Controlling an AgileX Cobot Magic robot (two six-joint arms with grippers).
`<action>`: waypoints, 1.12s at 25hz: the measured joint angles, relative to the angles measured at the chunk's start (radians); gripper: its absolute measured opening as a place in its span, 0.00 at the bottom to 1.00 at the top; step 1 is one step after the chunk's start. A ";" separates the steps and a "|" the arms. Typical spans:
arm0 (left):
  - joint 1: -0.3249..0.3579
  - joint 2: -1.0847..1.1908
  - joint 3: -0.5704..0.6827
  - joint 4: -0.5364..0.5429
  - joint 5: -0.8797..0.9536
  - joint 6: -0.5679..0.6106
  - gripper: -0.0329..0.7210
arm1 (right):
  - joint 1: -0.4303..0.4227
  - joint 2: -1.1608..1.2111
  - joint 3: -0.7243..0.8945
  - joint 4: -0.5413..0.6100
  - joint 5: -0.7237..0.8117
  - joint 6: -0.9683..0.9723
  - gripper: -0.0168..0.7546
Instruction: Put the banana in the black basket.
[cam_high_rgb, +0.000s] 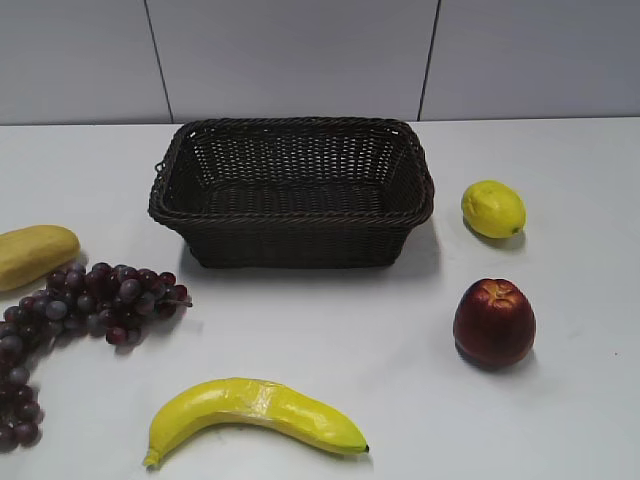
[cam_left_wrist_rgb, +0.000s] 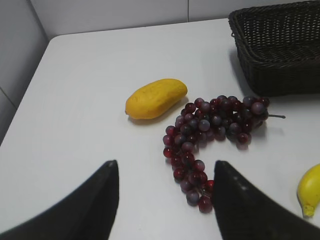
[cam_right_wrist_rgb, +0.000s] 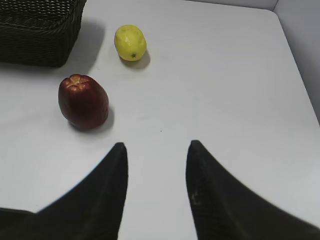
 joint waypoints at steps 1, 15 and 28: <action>0.000 0.000 0.000 0.000 0.000 0.000 0.81 | 0.000 0.000 0.000 0.000 0.000 0.000 0.41; 0.000 0.017 -0.005 -0.001 0.000 0.062 0.79 | 0.000 0.000 0.000 0.000 0.000 0.000 0.41; -0.068 0.487 -0.233 -0.114 -0.067 0.338 0.79 | 0.000 0.000 0.000 0.000 0.000 0.000 0.41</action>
